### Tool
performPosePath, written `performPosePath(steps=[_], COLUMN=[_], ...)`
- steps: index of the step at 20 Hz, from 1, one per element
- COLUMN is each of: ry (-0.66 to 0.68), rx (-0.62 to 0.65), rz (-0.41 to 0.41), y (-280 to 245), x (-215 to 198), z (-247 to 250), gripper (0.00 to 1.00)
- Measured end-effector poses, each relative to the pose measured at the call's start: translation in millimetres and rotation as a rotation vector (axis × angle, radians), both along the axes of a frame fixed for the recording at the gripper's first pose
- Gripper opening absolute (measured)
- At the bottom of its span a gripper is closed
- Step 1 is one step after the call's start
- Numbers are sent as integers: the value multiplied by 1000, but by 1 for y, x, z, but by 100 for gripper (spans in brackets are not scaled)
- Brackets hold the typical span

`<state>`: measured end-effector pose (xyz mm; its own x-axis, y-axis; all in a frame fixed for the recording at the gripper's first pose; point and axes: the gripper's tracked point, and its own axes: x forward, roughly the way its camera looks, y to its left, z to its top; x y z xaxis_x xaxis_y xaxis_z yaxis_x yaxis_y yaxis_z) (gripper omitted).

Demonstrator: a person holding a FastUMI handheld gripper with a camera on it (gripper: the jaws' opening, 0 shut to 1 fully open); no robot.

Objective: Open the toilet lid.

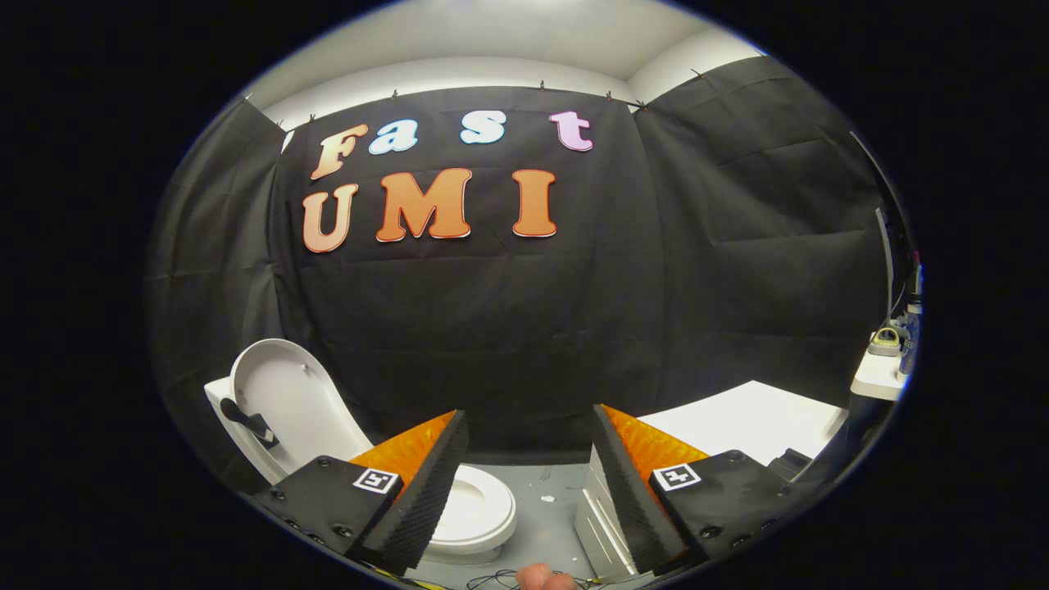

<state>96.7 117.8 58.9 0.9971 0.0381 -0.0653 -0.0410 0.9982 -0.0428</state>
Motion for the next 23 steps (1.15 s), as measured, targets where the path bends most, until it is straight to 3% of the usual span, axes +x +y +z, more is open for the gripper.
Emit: performPosePath(steps=[12,23], ry=[-11,-1], rx=[-1,4], rz=[-46,-64], y=[-40,-46], x=[-24,-30], z=[-33,-48], gripper=[97,97])
